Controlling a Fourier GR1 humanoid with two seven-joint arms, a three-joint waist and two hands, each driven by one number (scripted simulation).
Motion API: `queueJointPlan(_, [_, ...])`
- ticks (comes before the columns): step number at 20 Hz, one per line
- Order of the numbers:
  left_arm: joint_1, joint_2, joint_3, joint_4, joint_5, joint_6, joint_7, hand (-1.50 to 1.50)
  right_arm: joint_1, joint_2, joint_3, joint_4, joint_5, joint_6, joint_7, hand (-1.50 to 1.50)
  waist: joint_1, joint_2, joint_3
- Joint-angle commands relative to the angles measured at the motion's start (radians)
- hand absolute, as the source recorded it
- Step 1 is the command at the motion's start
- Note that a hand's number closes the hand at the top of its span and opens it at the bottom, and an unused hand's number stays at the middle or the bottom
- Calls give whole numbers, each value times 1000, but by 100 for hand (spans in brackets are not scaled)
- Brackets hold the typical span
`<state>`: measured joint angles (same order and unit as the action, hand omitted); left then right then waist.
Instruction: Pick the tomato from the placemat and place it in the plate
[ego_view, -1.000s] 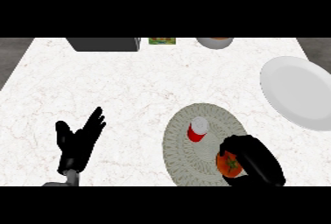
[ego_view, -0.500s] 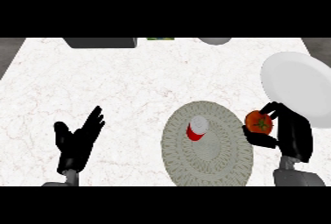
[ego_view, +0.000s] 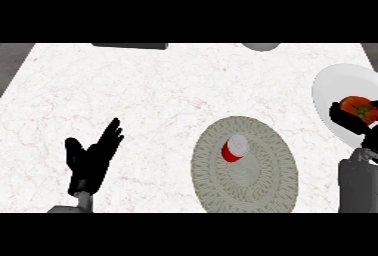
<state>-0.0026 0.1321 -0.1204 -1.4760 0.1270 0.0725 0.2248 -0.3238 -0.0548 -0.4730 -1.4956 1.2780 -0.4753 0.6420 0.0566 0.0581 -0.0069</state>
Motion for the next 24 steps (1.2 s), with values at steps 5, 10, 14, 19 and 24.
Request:
queueJointPlan(5, [-35, -11, -32, -2, -4, -23, 7, 0, -211, -54, -234, 92, 270, -217, 358, 150, 66, 16, 3])
queueJointPlan(10, [-50, -10, -39, 15, -12, -31, 2, 0, -289, -86, -342, 174, 487, -302, 479, 150, 84, 19, 5])
queueJointPlan(14, [-45, -20, -60, 15, -20, -33, 4, 0, -323, -92, -425, 239, 676, -322, 569, 150, 85, 10, 7])
queueJointPlan(19, [-45, -16, -39, 30, -11, -29, 9, 0, -346, -97, -537, 283, 843, -386, 631, 150, 59, -7, 10])
queueJointPlan(24, [-49, -13, -16, 32, 11, -32, 28, 0, -387, -89, -621, 338, 967, -432, 677, 150, 43, -21, 10])
